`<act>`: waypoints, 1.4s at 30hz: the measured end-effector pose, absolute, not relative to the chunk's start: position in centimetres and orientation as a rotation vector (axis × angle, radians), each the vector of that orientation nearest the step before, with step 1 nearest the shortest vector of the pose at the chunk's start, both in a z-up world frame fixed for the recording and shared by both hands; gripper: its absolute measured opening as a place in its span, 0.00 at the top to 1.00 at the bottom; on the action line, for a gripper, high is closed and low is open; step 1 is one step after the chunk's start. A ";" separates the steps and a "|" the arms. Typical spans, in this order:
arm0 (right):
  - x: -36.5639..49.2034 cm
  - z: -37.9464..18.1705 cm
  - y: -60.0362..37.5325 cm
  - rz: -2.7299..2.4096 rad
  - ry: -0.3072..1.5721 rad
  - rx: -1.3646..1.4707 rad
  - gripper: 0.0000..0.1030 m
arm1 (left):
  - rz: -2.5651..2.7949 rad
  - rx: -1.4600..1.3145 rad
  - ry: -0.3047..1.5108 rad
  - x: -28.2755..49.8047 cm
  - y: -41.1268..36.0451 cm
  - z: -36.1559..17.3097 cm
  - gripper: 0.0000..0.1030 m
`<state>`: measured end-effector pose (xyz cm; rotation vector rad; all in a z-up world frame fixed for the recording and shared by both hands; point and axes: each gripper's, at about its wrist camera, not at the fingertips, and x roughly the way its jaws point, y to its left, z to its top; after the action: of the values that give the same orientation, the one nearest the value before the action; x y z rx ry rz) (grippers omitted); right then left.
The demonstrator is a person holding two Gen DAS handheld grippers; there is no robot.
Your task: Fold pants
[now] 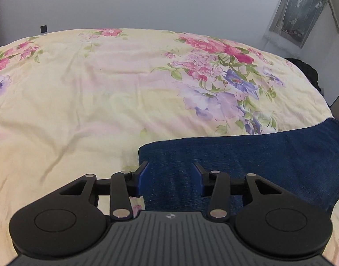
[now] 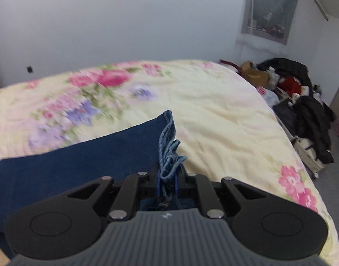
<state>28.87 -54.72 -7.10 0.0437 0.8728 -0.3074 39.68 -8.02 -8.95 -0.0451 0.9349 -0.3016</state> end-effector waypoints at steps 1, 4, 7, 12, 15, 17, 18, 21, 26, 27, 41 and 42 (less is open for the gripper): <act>28.9 -8.8 -55.2 -0.328 0.893 0.043 0.94 | -0.305 -0.038 0.939 39.7 -8.4 -9.3 0.55; 28.8 -11.2 -55.1 -0.342 0.918 -0.014 0.94 | -0.313 0.012 0.940 39.7 -9.6 -10.2 0.55; 28.5 -10.2 -55.0 -0.323 0.892 -0.029 0.94 | -0.304 0.049 0.952 39.9 -10.2 -11.2 0.55; 27.5 -6.7 -53.3 -0.251 0.783 -0.121 0.95 | -0.294 0.023 0.972 40.6 -9.8 -12.5 0.56; 28.0 -10.7 -54.9 -0.270 0.901 -0.114 0.95 | -0.288 0.011 0.982 40.8 -9.8 -13.0 0.59; 27.8 -13.2 -55.2 -0.271 0.918 -0.134 0.95 | -0.287 0.002 0.980 40.7 -9.7 -13.1 0.58; 27.8 -14.2 -55.2 -0.277 0.917 -0.148 0.95 | -0.290 0.001 0.978 40.6 -9.7 -13.1 0.58; 28.2 -15.9 -55.1 -0.288 0.944 -0.166 0.94 | -0.296 -0.006 0.978 40.5 -9.6 -13.0 0.58; 28.1 -14.8 -56.1 -0.388 0.956 -0.238 0.79 | -0.280 -0.052 0.971 40.4 -8.8 -11.7 0.56; 27.7 -14.0 -56.9 -0.424 0.958 -0.240 0.85 | -0.279 -0.053 0.960 40.3 -8.6 -11.3 0.56; 28.0 -11.6 -54.7 -0.262 0.870 -0.017 0.91 | -0.321 0.014 0.891 41.0 -8.6 -9.7 0.55; 28.8 -12.5 -54.8 -0.278 0.886 -0.021 0.91 | -0.312 0.023 0.887 41.2 -8.8 -10.0 0.55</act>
<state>28.75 -54.80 -12.46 -0.0212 0.8859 -0.2783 41.25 -8.80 -10.04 0.0226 0.8872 -0.3118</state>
